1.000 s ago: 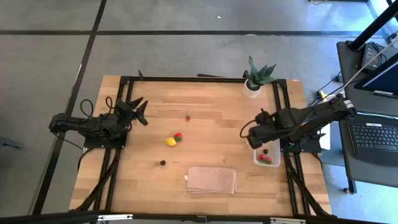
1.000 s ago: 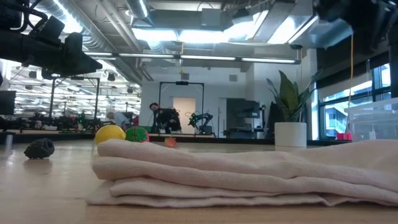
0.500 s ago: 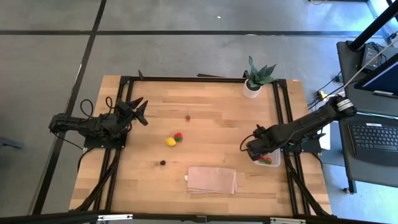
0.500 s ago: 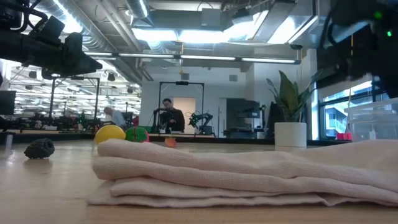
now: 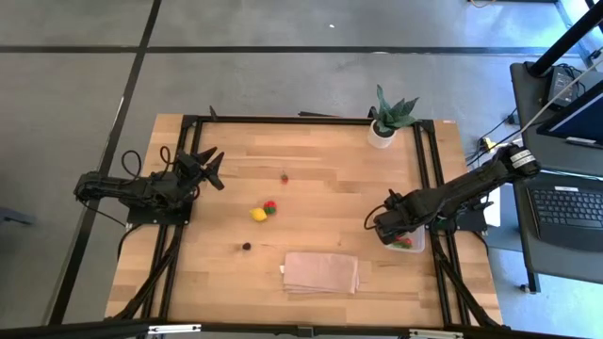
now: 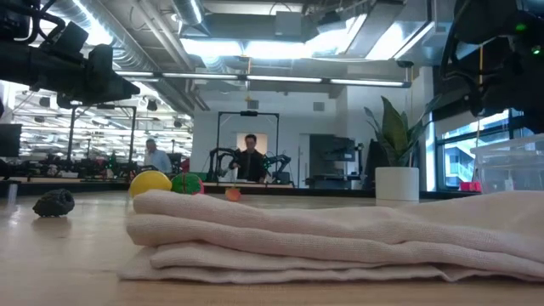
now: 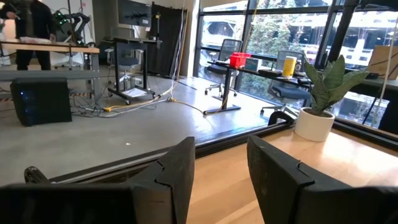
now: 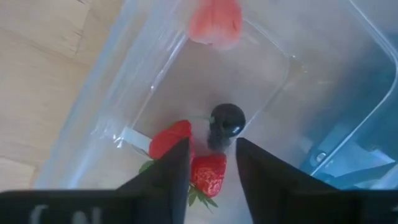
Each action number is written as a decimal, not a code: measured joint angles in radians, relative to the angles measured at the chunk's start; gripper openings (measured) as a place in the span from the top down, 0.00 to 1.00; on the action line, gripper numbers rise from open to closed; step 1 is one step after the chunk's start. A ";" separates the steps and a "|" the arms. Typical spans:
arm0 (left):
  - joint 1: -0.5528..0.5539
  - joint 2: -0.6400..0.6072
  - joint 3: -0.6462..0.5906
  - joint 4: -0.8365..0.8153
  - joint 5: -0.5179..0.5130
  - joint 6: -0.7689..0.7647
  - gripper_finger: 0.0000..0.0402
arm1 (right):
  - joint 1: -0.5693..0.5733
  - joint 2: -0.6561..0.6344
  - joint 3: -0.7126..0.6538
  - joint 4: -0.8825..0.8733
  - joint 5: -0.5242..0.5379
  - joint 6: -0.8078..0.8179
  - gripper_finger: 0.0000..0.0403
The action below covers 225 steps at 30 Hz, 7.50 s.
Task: Pick and placing Produce into tupperware
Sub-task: Put the blueberry into the transparent bin, then put the top red strawberry into the transparent bin
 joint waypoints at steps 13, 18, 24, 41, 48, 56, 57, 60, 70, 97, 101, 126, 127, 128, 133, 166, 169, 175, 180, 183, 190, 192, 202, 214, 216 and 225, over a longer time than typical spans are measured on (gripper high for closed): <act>0.000 0.000 0.000 0.001 0.011 0.000 0.65 | -0.001 -0.001 0.045 -0.103 -0.047 -0.002 0.26; 0.000 0.000 0.000 0.003 0.031 0.003 0.65 | -0.001 -0.002 0.243 -0.335 0.020 0.000 0.23; 0.000 0.000 0.000 0.003 0.034 0.000 0.65 | -0.001 -0.003 0.555 -0.439 0.330 -0.002 0.24; 0.000 0.000 0.000 0.024 0.249 -0.031 0.45 | -0.070 -0.002 0.494 0.136 0.925 -0.527 0.24; 0.000 0.000 0.000 0.024 0.249 -0.100 0.34 | -0.153 -0.002 0.227 0.458 0.878 -0.585 0.24; 0.001 0.000 0.000 0.027 0.260 -0.198 0.35 | -0.339 -0.002 0.083 0.793 0.646 -0.753 0.24; 0.001 0.000 0.000 0.027 0.275 -0.198 0.35 | -0.366 -0.002 0.077 0.826 0.627 -0.786 0.24; 0.001 0.000 0.000 0.028 0.343 -0.198 0.37 | -0.447 -0.002 0.070 0.894 0.555 -0.902 0.24; 0.002 0.000 0.000 0.029 0.386 -0.201 0.40 | -0.658 -0.002 0.070 1.104 0.184 -1.281 0.24; 0.127 0.318 0.135 0.121 0.475 -0.187 0.42 | -0.828 -0.441 -0.347 1.348 0.059 -1.259 0.24; 0.163 0.517 0.258 0.087 0.509 -0.105 0.42 | -0.841 -0.488 -0.347 1.347 0.059 -1.258 0.24; 0.267 1.471 0.978 -0.528 0.683 -0.711 0.42 | -0.840 -0.518 -0.347 1.352 -0.078 -1.260 0.24; 0.267 1.497 1.004 -0.556 0.697 -0.727 0.42 | -0.840 -0.518 -0.347 1.352 -0.080 -1.260 0.24; 0.267 1.522 1.028 -0.572 0.708 -0.735 0.42 | -0.840 -0.518 -0.347 1.355 -0.080 -1.260 0.24; 0.267 1.641 1.097 -0.606 0.719 -0.751 0.42 | -0.840 -0.518 -0.345 1.365 -0.080 -1.260 0.24; 0.297 1.859 1.106 -0.515 0.802 -0.808 0.42 | -0.840 -0.518 -0.253 1.302 -0.081 -1.337 0.24; 0.298 1.880 1.106 -0.508 0.809 -0.808 0.42 | -0.840 -0.518 -0.253 1.295 -0.081 -1.338 0.24; 0.296 1.883 1.107 -0.504 0.780 -0.811 0.42 | -0.840 -0.518 -0.253 1.289 -0.081 -1.338 0.24; 0.300 1.882 1.106 -0.496 0.779 -0.812 0.42 | -0.840 -0.518 -0.253 1.286 -0.081 -1.336 0.24; 0.301 1.882 1.106 -0.496 0.779 -0.812 0.42 | -0.840 -0.518 -0.253 1.286 -0.081 -1.336 0.24; 0.302 1.882 1.105 -0.502 0.789 -0.811 0.56 | -0.840 -0.518 -0.253 1.286 -0.081 -1.337 0.24; 0.303 1.882 1.105 -0.502 0.789 -0.811 0.62 | -0.840 -0.518 -0.253 1.286 -0.081 -1.337 0.24; 0.302 1.882 1.105 -0.466 0.815 -0.806 0.82 | -0.840 -0.517 -0.253 1.281 -0.081 -1.338 0.24; 0.295 1.884 1.178 -0.376 0.975 -0.661 0.87 | -0.874 -0.560 -0.253 1.277 -0.071 -1.327 0.24; 0.287 1.884 1.222 -0.380 0.978 -0.594 0.91 | -0.889 -0.575 -0.253 1.276 -0.070 -1.314 0.24; 0.269 1.883 1.423 -0.386 0.980 -0.402 0.98 | -0.918 -0.616 -0.253 1.197 -0.068 -1.308 0.24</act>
